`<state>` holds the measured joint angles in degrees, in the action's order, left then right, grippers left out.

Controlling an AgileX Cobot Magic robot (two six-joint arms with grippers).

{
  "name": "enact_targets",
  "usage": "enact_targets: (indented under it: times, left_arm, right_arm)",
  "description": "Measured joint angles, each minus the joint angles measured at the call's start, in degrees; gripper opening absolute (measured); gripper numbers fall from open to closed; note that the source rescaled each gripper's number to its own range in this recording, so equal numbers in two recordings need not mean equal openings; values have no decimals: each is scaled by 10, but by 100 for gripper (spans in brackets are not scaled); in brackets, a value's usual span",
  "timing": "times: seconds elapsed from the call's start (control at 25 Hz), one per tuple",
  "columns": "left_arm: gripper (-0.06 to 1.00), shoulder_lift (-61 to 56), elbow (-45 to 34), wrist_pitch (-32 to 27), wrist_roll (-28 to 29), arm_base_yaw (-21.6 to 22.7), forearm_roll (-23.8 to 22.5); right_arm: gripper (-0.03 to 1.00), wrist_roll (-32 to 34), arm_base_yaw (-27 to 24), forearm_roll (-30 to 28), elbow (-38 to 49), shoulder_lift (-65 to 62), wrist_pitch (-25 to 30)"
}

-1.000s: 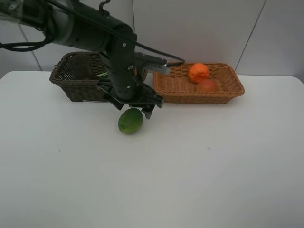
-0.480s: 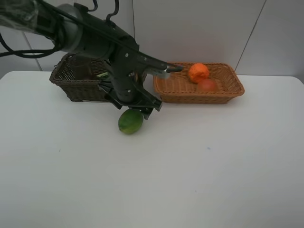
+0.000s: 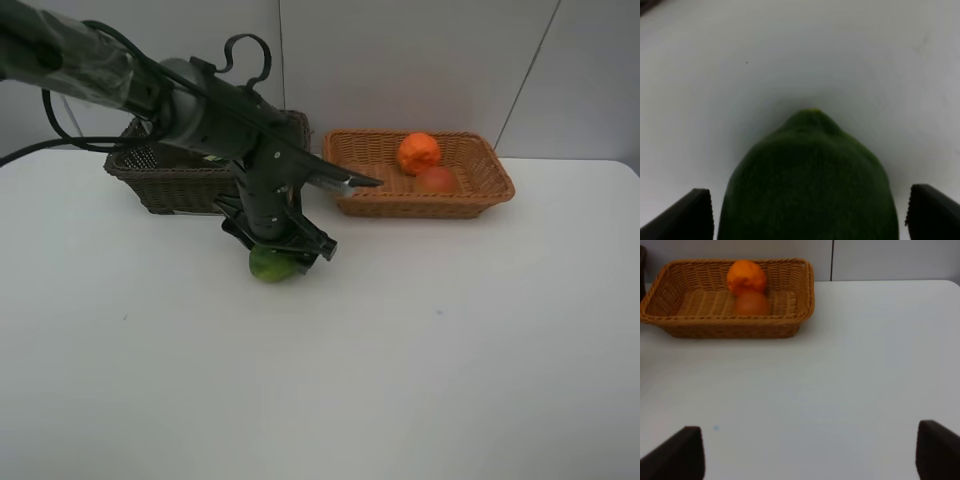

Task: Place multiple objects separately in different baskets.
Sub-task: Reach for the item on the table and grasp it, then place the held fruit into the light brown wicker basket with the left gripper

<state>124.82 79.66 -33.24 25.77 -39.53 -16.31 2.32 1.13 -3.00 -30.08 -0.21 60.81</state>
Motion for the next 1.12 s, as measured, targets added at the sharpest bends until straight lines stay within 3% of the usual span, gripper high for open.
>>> enact_targets:
  times: [0.24,0.36,1.12]
  left_arm:
    - [96,1,0,3,0,0,1]
    - [75,1,0,1,0,0,1]
    - [75,1,0,-1,2,0,1]
  right_arm:
    - [87,0,0,0,0,0,0]
    - [87,0,0,0,0,0,0]
    - [87,0,0,-1,0,0,0]
